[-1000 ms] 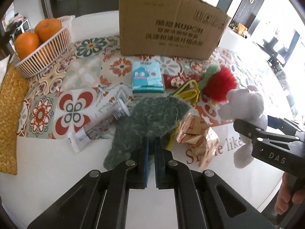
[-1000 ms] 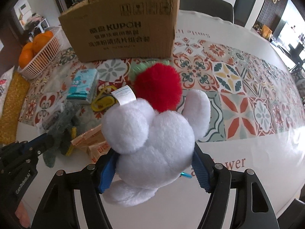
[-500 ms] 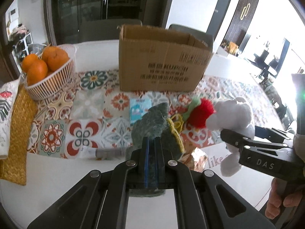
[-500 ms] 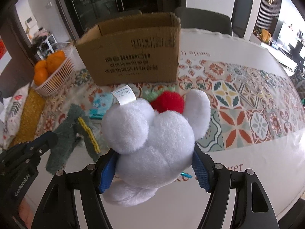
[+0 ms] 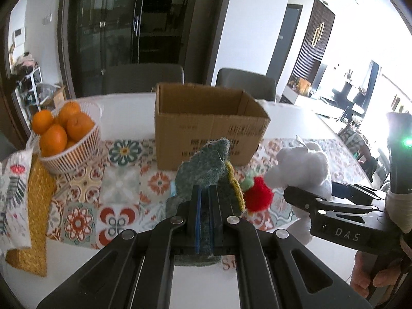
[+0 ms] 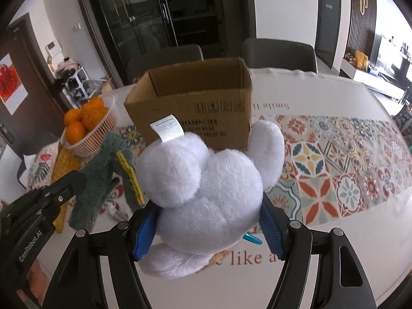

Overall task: Organize soft objects
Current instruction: 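Lift the glove and plush toy with both tools and carry them over the cardboard box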

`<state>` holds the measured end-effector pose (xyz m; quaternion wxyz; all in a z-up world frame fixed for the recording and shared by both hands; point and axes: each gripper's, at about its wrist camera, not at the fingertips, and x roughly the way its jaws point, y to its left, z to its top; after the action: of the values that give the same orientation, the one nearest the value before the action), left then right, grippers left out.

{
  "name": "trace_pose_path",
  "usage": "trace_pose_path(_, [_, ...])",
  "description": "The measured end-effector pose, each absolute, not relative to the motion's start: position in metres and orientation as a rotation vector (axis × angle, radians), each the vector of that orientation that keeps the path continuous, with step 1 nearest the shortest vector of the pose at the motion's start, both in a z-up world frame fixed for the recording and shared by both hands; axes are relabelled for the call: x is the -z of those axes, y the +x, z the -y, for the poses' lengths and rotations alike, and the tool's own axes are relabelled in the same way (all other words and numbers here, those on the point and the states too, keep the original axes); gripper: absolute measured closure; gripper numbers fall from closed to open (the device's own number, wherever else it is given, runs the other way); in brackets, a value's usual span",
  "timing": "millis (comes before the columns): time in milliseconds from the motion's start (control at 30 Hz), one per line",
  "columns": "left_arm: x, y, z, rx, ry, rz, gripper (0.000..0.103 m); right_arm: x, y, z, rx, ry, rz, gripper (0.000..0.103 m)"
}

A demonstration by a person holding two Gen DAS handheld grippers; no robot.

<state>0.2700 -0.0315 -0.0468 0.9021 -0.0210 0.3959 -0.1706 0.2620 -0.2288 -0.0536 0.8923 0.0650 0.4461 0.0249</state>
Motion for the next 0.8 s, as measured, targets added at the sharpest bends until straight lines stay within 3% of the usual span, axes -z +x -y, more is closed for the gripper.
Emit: trace_pose_path(800, [-0.034, 0.332, 0.047, 0.356, -0.007, -0.621, 0.096, -0.021, 0.338, 0.235, -0.092, 0.164, -0.747, 0.032])
